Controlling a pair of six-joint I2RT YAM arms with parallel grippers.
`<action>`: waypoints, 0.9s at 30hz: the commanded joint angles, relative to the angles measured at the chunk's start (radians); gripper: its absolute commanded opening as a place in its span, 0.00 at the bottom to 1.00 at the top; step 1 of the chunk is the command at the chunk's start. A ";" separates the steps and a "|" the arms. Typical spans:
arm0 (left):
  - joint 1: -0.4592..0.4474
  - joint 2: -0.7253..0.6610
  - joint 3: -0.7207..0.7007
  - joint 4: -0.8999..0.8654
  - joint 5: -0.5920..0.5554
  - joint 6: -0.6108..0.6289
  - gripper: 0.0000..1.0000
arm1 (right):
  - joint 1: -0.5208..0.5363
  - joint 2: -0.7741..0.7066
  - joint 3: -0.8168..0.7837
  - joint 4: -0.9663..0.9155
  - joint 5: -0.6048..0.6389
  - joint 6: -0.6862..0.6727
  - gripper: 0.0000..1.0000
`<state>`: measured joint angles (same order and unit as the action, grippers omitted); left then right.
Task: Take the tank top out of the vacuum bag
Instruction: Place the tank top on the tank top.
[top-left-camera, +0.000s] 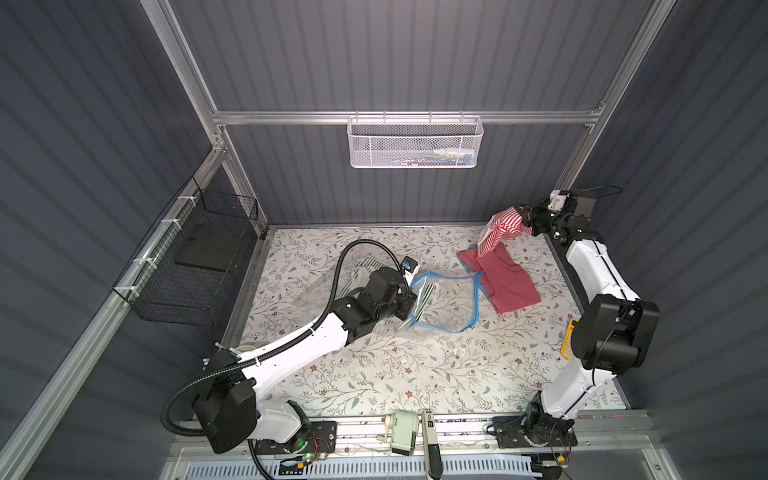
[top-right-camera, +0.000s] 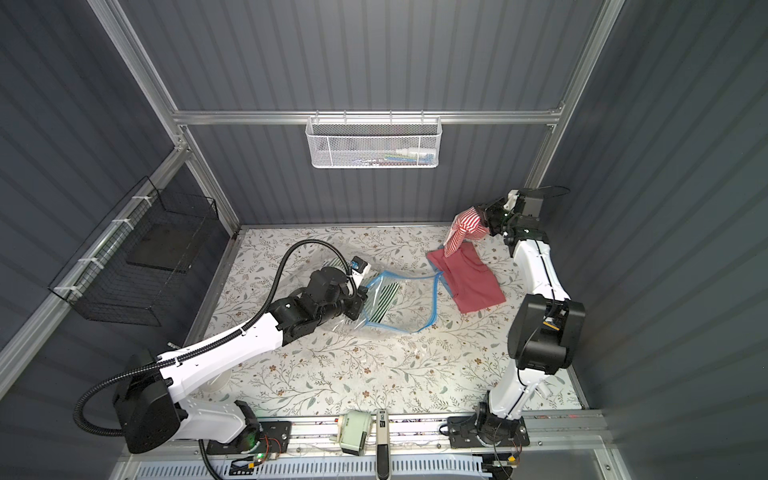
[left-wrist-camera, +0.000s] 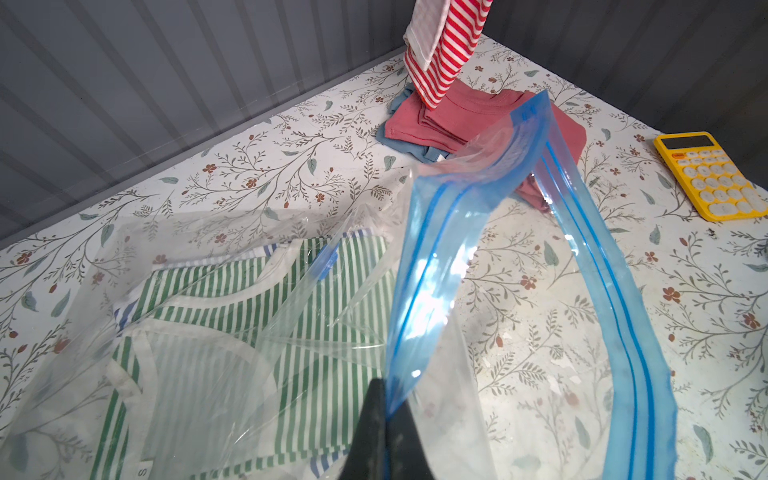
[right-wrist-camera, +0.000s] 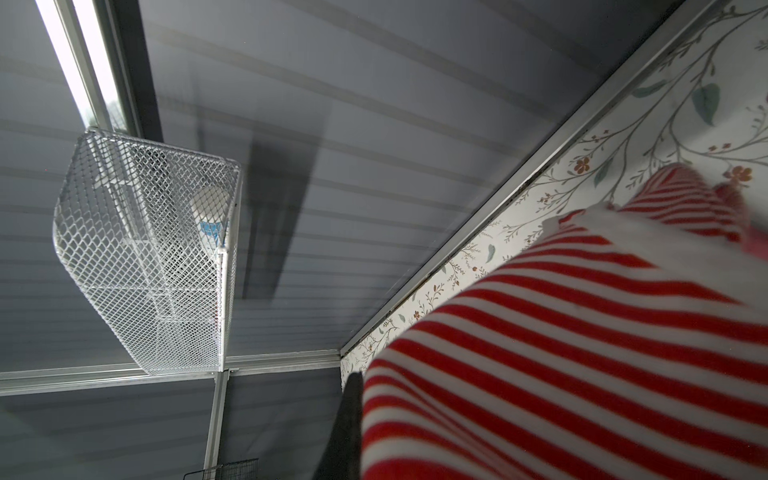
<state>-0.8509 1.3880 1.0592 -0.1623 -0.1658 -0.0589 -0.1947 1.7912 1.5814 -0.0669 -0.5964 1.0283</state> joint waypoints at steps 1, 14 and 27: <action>0.004 0.025 -0.005 0.008 -0.012 0.021 0.00 | 0.008 0.002 0.032 0.045 0.016 -0.006 0.00; 0.004 0.017 -0.022 0.000 -0.017 0.028 0.00 | 0.035 0.008 -0.009 0.127 0.063 0.060 0.00; 0.006 0.017 -0.025 -0.009 -0.032 0.041 0.00 | 0.049 0.036 -0.050 0.166 0.057 0.079 0.00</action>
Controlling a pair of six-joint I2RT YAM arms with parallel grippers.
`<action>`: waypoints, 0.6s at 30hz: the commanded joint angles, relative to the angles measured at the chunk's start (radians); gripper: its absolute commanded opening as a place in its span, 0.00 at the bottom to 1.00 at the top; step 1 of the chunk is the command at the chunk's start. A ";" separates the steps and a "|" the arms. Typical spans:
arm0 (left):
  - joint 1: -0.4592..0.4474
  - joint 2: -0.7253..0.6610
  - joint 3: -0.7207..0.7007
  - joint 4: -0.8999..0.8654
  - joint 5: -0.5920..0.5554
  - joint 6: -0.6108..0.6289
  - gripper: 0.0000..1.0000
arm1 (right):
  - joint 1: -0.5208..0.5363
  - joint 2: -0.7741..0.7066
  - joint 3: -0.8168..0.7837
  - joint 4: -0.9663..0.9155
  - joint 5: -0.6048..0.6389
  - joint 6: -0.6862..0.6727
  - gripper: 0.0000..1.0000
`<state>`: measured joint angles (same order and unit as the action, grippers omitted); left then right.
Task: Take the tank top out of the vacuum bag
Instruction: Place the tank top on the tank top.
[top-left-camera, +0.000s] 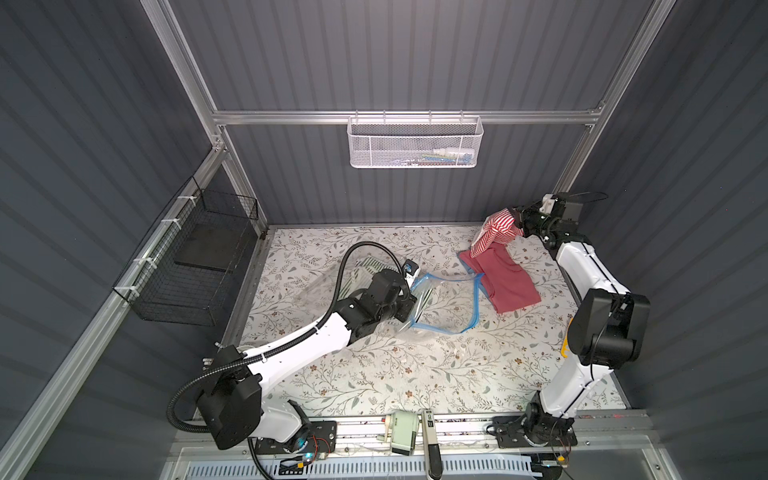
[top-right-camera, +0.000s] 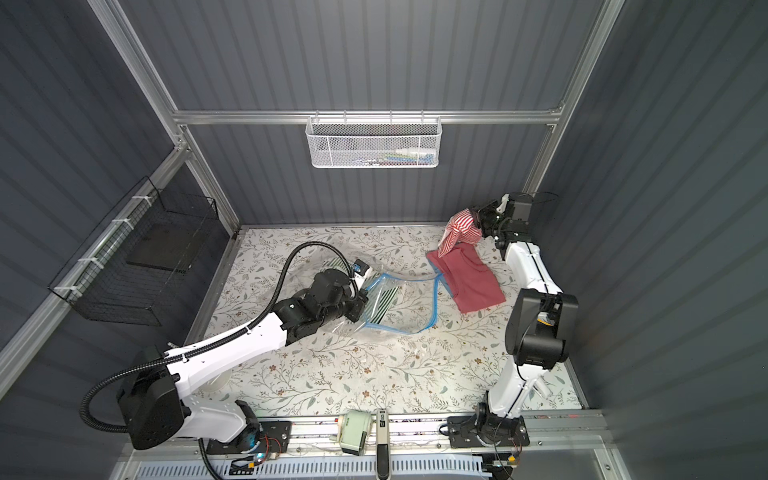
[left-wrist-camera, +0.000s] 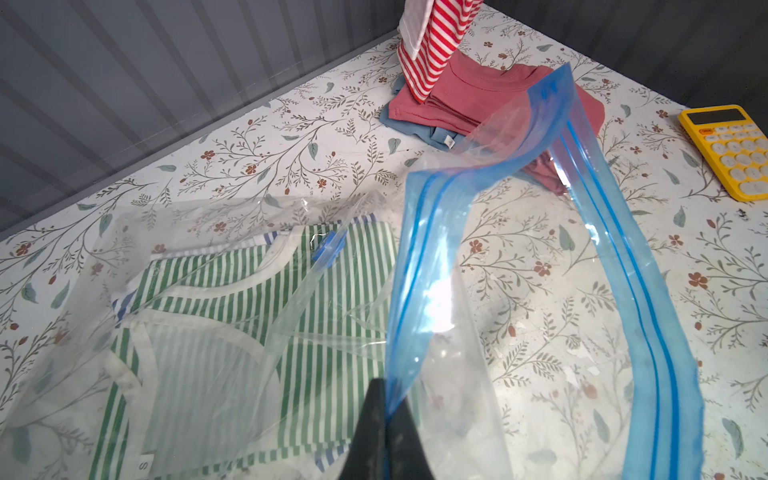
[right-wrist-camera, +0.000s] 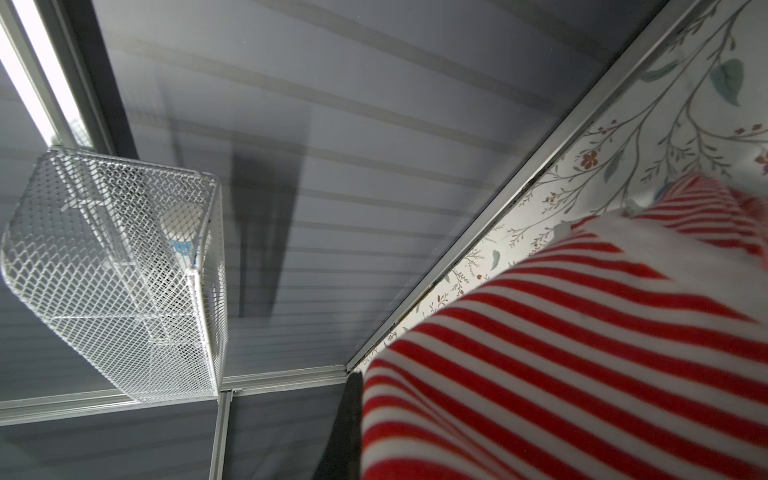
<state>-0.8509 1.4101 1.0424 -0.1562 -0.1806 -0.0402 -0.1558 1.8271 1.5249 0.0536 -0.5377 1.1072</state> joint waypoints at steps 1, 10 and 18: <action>0.005 -0.005 -0.010 -0.014 -0.017 0.022 0.00 | 0.010 -0.002 0.001 0.043 -0.001 -0.003 0.00; 0.005 -0.009 -0.004 -0.016 -0.018 0.021 0.00 | 0.010 -0.011 -0.017 0.021 -0.002 -0.021 0.00; 0.005 -0.024 -0.007 -0.031 -0.009 0.020 0.00 | -0.002 -0.067 -0.136 0.027 -0.006 -0.053 0.00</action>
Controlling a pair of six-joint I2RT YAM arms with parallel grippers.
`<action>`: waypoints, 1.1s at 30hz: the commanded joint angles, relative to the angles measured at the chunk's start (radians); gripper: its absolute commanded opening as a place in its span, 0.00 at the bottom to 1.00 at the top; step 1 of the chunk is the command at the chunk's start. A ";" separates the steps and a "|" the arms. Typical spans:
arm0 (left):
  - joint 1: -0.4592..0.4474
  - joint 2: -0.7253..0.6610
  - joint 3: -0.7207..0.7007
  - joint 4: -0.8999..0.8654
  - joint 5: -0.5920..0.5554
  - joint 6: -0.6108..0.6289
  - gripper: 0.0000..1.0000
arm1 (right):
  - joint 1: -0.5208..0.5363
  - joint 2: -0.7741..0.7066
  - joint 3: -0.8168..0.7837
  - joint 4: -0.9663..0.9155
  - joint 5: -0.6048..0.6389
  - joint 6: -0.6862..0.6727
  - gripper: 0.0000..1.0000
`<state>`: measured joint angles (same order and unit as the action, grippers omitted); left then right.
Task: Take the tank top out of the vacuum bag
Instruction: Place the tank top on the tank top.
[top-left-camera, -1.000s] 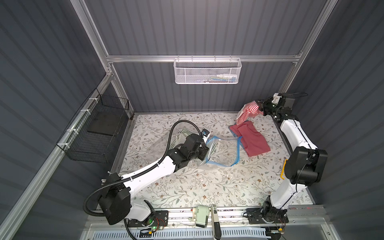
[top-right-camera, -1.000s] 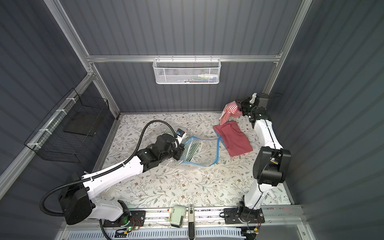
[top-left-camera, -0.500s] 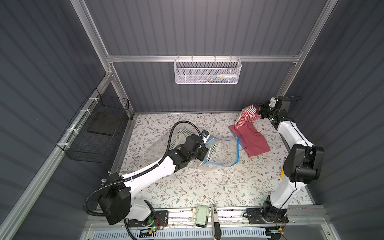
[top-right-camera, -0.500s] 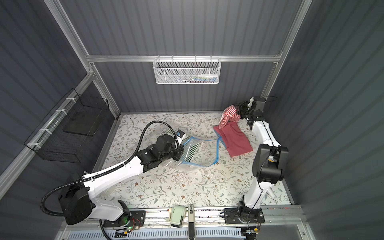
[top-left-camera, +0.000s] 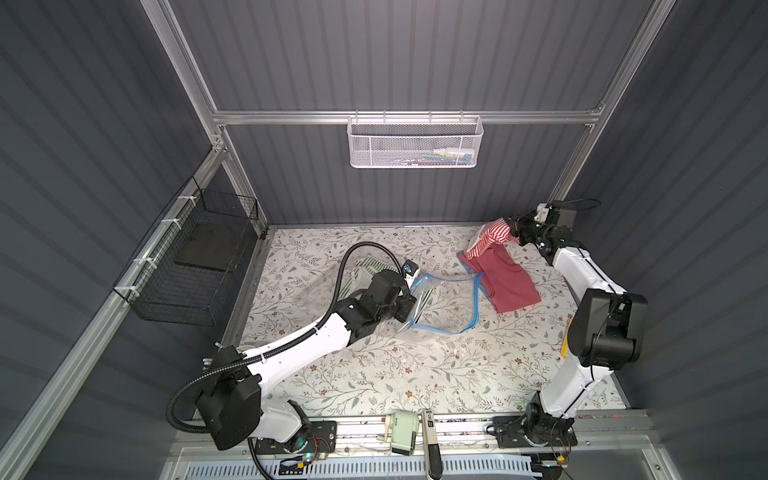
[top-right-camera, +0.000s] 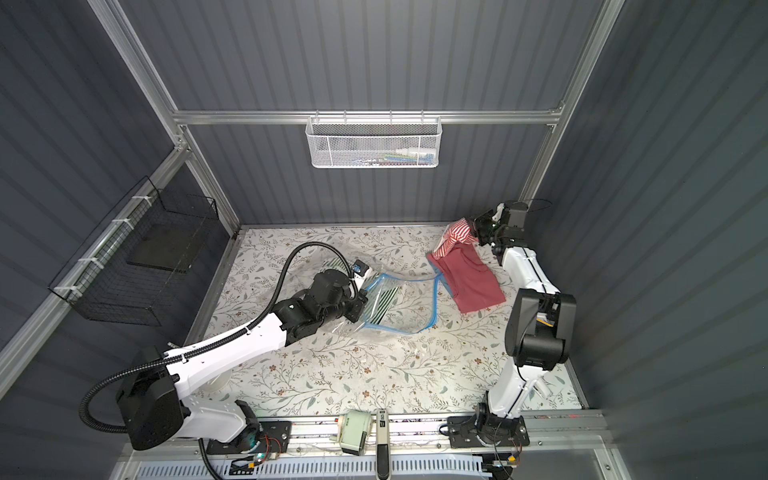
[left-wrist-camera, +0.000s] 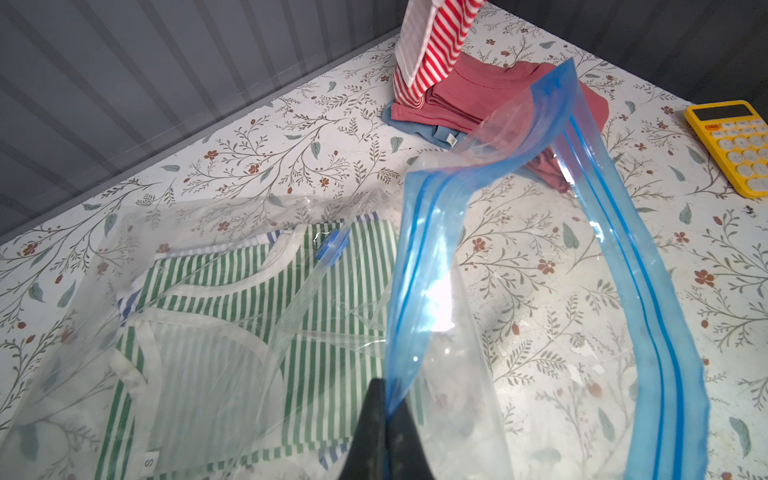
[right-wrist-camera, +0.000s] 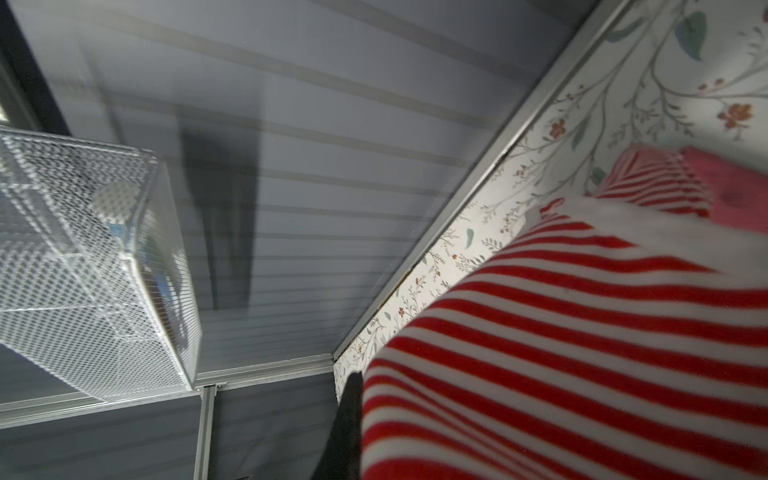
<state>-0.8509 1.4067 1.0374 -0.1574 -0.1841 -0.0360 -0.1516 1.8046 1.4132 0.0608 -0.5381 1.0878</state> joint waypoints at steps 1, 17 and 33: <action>0.006 -0.022 -0.002 -0.028 -0.005 0.017 0.00 | -0.009 -0.051 -0.033 0.015 -0.006 -0.039 0.00; 0.006 -0.007 0.014 -0.017 0.008 0.019 0.00 | -0.046 -0.141 -0.230 -0.033 -0.013 -0.143 0.00; 0.005 -0.011 0.012 -0.010 0.026 0.007 0.00 | -0.083 -0.229 -0.340 -0.093 0.000 -0.212 0.00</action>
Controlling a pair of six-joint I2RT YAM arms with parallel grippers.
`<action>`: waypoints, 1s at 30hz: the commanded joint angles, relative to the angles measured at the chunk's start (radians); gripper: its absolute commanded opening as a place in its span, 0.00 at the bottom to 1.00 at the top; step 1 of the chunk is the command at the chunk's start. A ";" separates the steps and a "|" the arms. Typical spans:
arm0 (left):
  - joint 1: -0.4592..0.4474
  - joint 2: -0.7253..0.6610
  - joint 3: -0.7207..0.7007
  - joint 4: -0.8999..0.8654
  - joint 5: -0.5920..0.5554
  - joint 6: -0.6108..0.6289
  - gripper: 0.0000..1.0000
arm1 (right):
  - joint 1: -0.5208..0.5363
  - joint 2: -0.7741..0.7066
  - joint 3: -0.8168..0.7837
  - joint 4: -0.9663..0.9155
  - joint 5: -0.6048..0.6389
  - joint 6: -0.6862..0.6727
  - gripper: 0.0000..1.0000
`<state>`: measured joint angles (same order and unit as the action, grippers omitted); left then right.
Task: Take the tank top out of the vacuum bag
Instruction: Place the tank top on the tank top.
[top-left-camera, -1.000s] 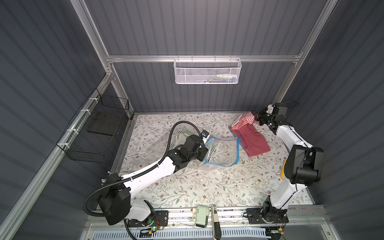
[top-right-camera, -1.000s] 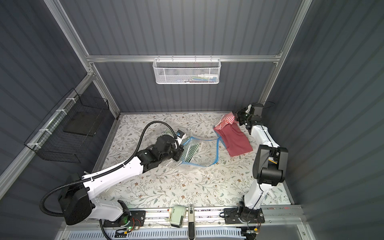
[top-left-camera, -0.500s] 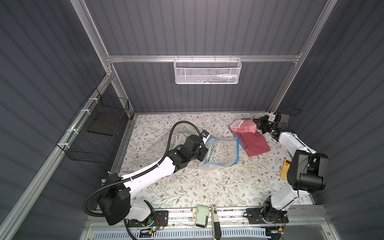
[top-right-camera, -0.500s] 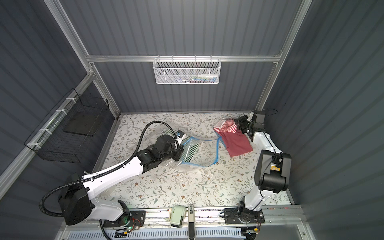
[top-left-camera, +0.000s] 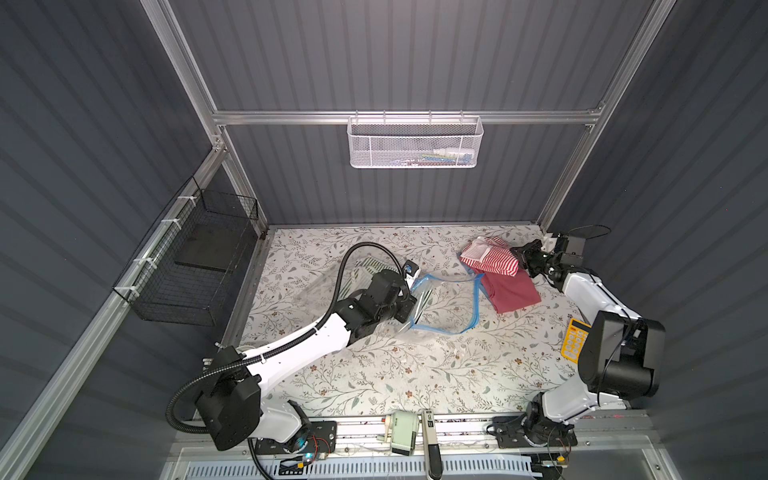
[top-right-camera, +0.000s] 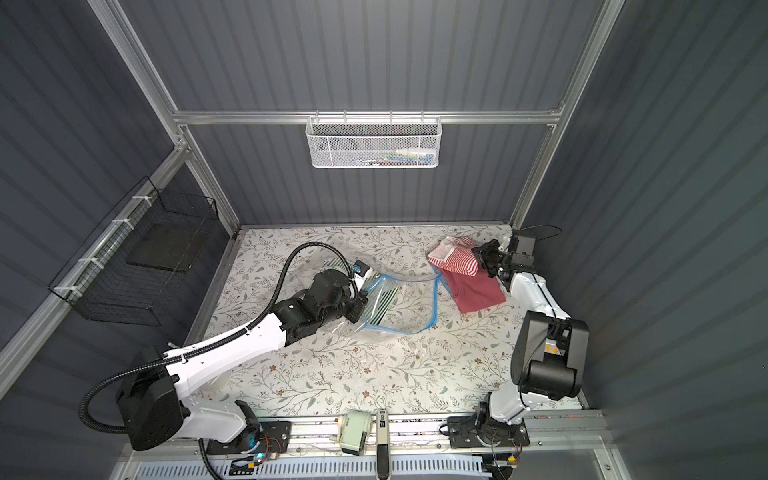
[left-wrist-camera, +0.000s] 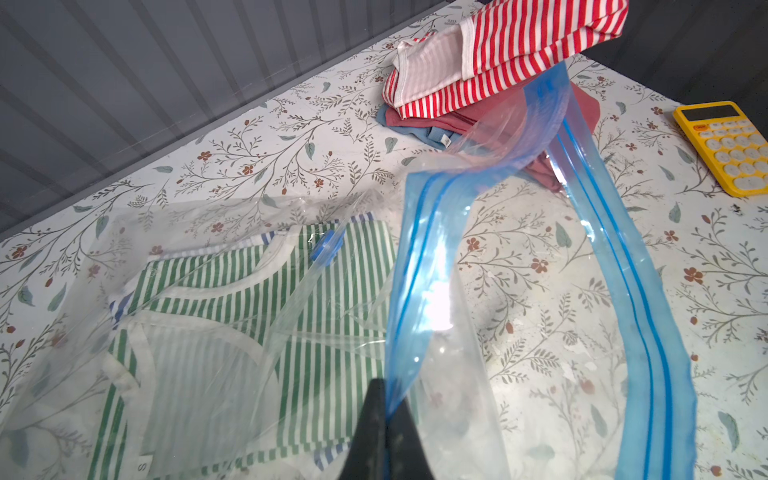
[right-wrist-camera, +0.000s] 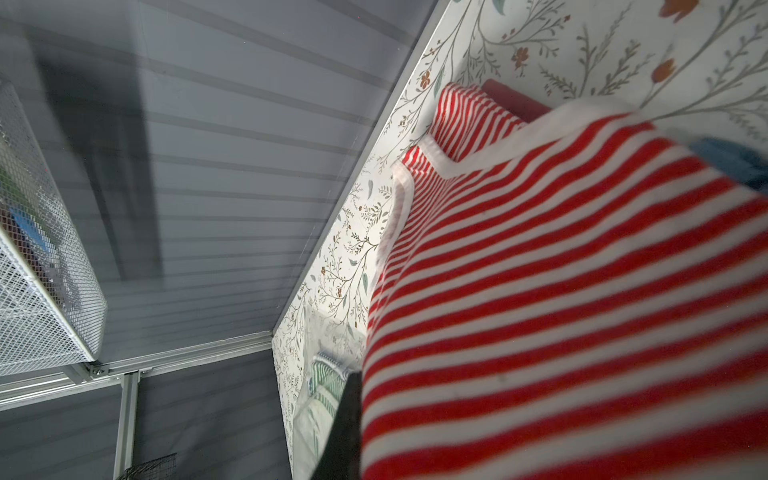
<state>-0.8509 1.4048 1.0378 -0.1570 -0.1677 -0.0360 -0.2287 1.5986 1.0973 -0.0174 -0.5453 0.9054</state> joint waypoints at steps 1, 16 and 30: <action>0.005 -0.009 0.013 -0.010 0.011 0.007 0.00 | -0.005 -0.025 -0.032 -0.016 0.007 -0.029 0.00; 0.005 -0.003 0.018 -0.006 0.017 0.005 0.00 | -0.013 -0.077 -0.109 -0.064 0.054 -0.030 0.00; 0.005 -0.001 0.019 -0.008 0.030 0.001 0.00 | -0.013 -0.091 -0.182 -0.068 0.068 -0.033 0.00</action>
<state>-0.8509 1.4048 1.0378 -0.1566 -0.1532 -0.0364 -0.2390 1.5066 0.9356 -0.0814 -0.4820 0.8856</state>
